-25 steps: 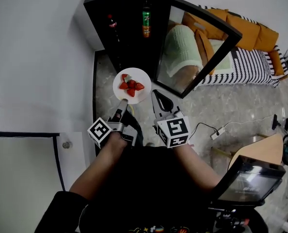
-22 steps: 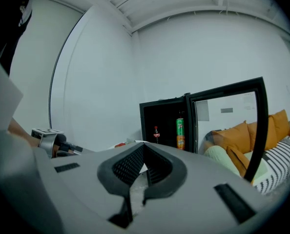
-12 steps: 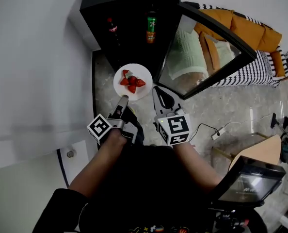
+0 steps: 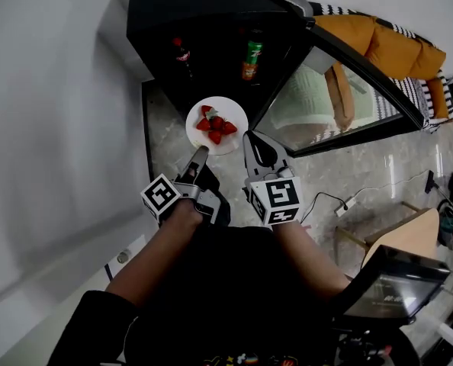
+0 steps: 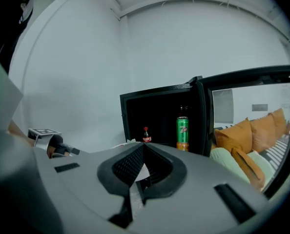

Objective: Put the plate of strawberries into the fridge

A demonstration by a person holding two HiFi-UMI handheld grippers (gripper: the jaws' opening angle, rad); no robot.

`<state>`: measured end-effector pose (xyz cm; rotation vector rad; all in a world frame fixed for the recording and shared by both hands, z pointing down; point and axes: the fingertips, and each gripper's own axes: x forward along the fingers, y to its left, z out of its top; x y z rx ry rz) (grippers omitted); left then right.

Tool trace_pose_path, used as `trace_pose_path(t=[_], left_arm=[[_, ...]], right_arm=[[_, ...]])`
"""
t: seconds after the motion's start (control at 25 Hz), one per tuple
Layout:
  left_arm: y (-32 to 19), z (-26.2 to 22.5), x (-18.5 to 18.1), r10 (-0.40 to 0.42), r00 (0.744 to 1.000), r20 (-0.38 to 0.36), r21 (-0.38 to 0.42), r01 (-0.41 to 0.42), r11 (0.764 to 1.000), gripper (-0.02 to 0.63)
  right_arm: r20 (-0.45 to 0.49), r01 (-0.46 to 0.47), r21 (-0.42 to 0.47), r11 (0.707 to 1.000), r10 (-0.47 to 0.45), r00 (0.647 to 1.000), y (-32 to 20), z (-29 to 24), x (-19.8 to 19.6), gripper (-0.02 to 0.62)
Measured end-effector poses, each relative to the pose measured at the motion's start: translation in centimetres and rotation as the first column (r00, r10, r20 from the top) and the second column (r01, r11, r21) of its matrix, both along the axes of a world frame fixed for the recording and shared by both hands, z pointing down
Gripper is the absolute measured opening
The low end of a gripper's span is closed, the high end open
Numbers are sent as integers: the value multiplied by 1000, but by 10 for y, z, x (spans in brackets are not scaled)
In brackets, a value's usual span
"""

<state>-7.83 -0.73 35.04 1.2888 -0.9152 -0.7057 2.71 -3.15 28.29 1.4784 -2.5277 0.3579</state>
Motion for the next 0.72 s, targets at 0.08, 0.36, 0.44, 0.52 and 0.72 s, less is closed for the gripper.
trace_pose_path(t=[0.08, 0.36, 0.44, 0.52, 0.72], left_arm=[[-15, 0, -9, 18, 1000, 3, -14, -18, 1000, 10], [-62, 2, -29, 55, 998, -18, -9, -56, 998, 9], [-74, 2, -31, 47, 998, -39, 7, -47, 999, 9], [-82, 5, -31, 39, 998, -54, 16, -38, 999, 11], [-104, 13, -31, 24, 998, -59, 2, -24, 1000, 11]], right_arm=[[-9, -20, -11, 1000, 20, 1000, -15, -2, -6, 5], [-52, -77, -46, 996, 74, 996, -56, 8, -20, 5], [-63, -73, -46, 996, 70, 996, -63, 14, -23, 5], [-73, -63, -54, 997, 59, 996, -68, 24, -24, 5], [-72, -53, -69, 996, 48, 996, -91, 33, -25, 5]])
